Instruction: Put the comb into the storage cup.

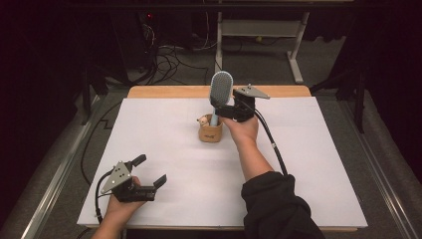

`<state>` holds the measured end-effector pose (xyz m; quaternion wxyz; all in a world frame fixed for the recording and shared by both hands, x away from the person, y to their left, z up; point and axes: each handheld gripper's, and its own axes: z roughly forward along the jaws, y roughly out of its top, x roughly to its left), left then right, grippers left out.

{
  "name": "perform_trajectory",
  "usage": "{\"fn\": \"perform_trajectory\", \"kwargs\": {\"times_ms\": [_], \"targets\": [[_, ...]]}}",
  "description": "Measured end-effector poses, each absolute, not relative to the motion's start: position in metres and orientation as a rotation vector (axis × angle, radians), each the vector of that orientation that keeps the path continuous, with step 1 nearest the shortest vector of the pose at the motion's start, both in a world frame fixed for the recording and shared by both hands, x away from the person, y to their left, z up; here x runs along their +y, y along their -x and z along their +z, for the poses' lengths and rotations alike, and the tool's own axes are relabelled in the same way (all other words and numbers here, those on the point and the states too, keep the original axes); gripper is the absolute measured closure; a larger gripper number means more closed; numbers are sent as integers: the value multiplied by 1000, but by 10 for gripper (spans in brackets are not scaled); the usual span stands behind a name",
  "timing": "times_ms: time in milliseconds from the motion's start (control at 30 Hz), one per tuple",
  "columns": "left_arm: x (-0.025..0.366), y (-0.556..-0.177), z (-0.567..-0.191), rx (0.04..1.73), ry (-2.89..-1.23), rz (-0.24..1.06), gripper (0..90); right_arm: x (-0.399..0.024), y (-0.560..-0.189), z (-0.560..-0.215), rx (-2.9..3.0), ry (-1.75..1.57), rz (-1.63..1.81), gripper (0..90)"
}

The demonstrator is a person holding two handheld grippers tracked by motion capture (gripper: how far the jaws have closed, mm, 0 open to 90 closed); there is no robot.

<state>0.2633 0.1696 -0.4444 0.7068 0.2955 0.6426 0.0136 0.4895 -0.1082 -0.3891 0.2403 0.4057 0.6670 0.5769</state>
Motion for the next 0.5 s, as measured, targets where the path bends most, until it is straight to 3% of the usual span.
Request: {"fn": "perform_trajectory", "kwargs": {"times_ms": [500], "targets": [[170,-264,-445,1422,-664,37,1,-109,-487,-386,1834,-1093,1572,8]]}}
